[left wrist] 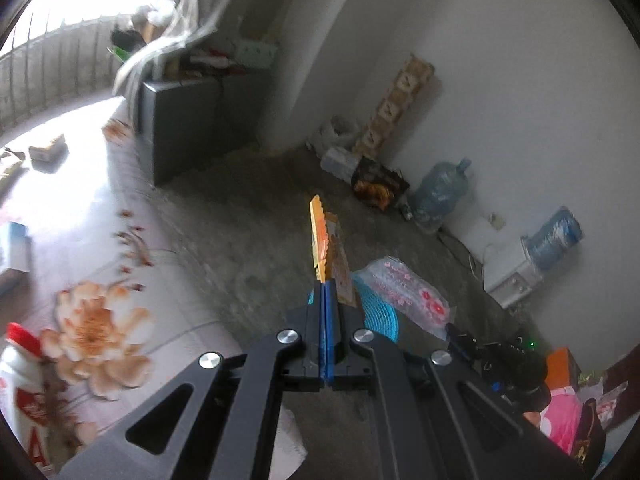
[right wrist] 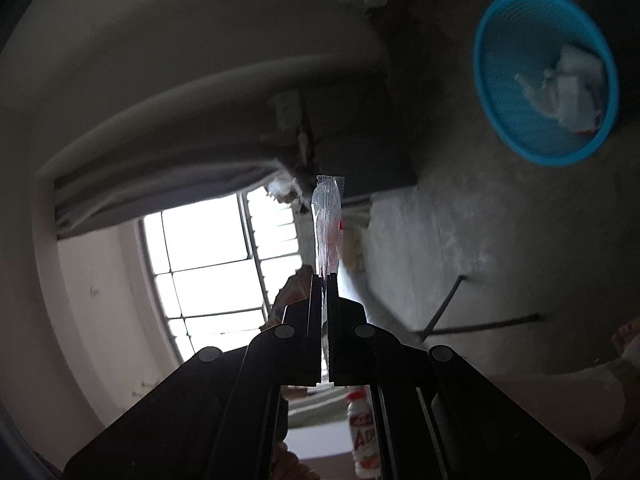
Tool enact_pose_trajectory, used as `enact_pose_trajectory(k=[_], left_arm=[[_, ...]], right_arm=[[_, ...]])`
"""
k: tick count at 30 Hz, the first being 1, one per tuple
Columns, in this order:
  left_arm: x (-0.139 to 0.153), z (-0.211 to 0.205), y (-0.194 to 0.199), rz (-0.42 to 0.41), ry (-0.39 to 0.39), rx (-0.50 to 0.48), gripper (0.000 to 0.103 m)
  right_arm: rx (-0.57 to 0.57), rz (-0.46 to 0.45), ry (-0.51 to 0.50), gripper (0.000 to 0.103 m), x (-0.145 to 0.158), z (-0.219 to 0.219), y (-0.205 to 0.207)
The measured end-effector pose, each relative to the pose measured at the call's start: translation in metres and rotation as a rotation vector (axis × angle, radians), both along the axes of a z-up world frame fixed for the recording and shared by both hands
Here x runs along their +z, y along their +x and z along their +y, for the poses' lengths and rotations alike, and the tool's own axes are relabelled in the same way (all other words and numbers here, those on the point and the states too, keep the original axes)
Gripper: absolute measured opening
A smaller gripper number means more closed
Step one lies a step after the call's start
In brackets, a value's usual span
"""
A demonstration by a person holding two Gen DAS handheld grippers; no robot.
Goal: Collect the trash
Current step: 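Carry the wrapper and plastic bag over the wastebasket and release both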
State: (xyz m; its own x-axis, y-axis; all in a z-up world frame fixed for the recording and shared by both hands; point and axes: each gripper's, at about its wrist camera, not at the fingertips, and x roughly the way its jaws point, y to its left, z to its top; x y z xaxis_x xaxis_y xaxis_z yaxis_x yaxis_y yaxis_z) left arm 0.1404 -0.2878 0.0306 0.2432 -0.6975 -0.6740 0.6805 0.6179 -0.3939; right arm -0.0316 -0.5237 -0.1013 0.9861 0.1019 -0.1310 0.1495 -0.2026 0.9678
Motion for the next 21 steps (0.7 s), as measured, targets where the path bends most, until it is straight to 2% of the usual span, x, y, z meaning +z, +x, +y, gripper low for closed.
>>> enact_pose_trajectory(k=[4,9,16,21], left_arm=[[-0.024,-0.044,0.0,0.026,0.057,-0.049,0.0],[-0.059,-0.1,-0.002,0.066,0.122,-0.105,0.0],[-0.134,-0.178,-0.003,0.149,0.252,-0.166,0.0],[-0.176,-0.217,-0.002,0.177,0.282,-0.187,0.001]], right_arm=[[-0.066,0.071,-0.015,0.001,-0.014,-0.019,-0.015],[-0.117,0.204,-0.047,0.002,-0.032,-0.046,-0.021],[-0.131,0.381,-0.075,0.004,-0.066,-0.068,-0.013],[-0.128,0.514,-0.092,0.007,-0.099,-0.088,-0.006]])
